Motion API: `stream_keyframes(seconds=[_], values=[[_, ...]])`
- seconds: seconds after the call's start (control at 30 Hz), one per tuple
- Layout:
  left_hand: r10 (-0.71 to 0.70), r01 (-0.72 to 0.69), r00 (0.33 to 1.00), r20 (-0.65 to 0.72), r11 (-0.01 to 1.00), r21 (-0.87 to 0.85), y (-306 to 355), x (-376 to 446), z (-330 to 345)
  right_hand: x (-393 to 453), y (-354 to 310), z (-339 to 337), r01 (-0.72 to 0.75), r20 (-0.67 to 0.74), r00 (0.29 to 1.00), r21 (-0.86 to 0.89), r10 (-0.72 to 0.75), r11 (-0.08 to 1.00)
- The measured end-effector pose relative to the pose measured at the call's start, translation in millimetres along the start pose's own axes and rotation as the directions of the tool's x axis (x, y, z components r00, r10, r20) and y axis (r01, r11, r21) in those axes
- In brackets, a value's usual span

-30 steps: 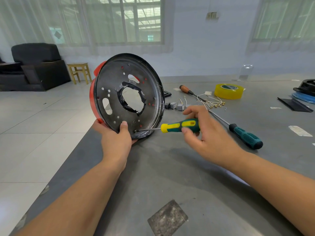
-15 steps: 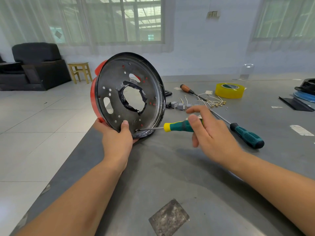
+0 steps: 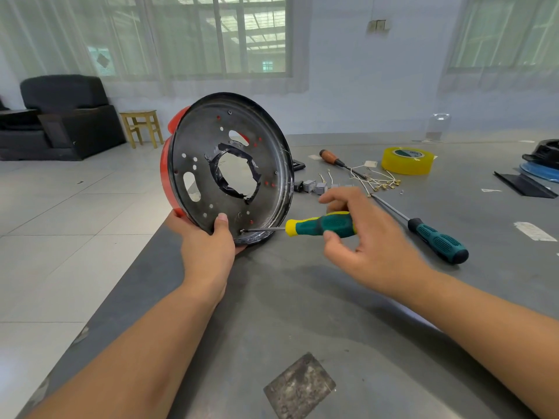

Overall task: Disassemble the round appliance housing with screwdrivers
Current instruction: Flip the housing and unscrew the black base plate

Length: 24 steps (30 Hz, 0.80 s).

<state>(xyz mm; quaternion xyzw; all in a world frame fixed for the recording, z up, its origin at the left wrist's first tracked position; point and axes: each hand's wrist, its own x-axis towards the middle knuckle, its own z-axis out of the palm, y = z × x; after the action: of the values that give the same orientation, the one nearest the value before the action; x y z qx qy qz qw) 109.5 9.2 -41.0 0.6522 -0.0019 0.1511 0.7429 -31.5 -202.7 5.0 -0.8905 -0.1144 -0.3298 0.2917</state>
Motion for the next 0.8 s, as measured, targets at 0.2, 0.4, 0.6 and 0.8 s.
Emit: stream_keyframes(seconds=[0.2,0.4,0.6,0.8], values=[[0.006,-0.005,1.000,-0.023,1.000,0.022,-2.5,1.8,-1.0,5.4,10.9,0.0,-0.272,0.010,0.960,-0.195,0.279,0.942],[0.005,-0.005,1.000,-0.023,1.000,0.023,-2.8,1.4,0.2,1.2,6.5,0.2,0.037,0.009,0.999,0.042,-0.037,0.998],[0.005,-0.005,1.000,-0.016,1.000,0.022,-1.7,1.1,-0.5,4.4,10.9,4.3,-0.244,-0.025,0.969,0.004,0.244,0.970],[0.007,-0.007,1.000,-0.006,1.000,0.008,-0.4,-0.5,-0.2,-0.2,2.1,-2.3,-0.039,-0.024,0.999,0.065,0.040,0.997]])
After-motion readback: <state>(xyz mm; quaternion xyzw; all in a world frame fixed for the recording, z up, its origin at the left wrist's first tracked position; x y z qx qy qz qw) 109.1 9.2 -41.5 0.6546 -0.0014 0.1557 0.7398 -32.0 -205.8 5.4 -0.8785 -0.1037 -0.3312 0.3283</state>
